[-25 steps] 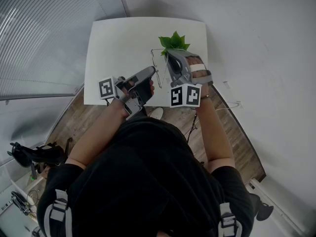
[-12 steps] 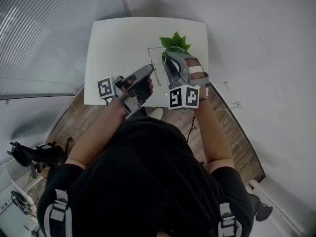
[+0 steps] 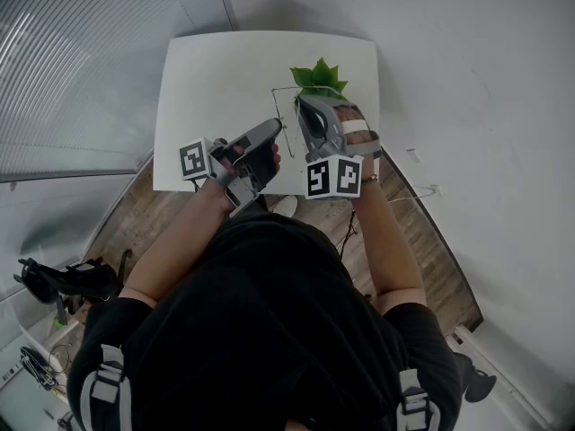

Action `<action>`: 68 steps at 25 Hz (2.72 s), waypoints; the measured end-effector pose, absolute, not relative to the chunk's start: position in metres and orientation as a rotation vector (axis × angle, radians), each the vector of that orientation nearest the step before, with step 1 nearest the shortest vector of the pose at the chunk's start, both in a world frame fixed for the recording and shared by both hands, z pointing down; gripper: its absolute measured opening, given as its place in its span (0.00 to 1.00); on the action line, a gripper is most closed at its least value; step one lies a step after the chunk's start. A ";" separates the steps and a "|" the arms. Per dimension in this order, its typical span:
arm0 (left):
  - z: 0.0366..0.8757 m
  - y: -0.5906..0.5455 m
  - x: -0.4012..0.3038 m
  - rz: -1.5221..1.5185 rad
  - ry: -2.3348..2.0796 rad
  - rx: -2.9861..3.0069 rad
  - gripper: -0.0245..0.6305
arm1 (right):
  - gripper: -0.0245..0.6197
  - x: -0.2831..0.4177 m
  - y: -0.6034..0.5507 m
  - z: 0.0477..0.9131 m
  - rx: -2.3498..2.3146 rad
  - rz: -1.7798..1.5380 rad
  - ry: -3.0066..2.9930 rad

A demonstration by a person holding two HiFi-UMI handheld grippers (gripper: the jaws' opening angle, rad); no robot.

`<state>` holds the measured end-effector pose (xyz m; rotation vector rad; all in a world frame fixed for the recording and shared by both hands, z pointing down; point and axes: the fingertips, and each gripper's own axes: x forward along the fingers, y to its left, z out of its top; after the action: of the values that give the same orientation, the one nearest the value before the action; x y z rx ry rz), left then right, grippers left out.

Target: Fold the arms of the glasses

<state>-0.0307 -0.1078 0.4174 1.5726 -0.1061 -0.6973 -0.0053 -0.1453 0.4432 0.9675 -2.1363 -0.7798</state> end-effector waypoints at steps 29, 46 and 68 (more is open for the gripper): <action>0.416 -0.102 -0.023 -0.670 -0.074 1.566 0.06 | 0.09 -0.031 -0.133 0.437 0.875 -0.885 -2.172; 0.416 -0.110 -0.031 -0.692 -0.102 1.569 0.06 | 0.16 -0.006 -0.130 0.437 0.950 -0.790 -2.205; 0.419 -0.111 -0.042 -0.690 -0.121 1.575 0.06 | 0.23 0.052 -0.145 0.417 1.220 -0.513 -2.286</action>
<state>-0.0417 -0.1108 0.4192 1.5753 -0.1215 -0.6898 0.0522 -0.1454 0.4172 1.2204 -2.2862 -0.5126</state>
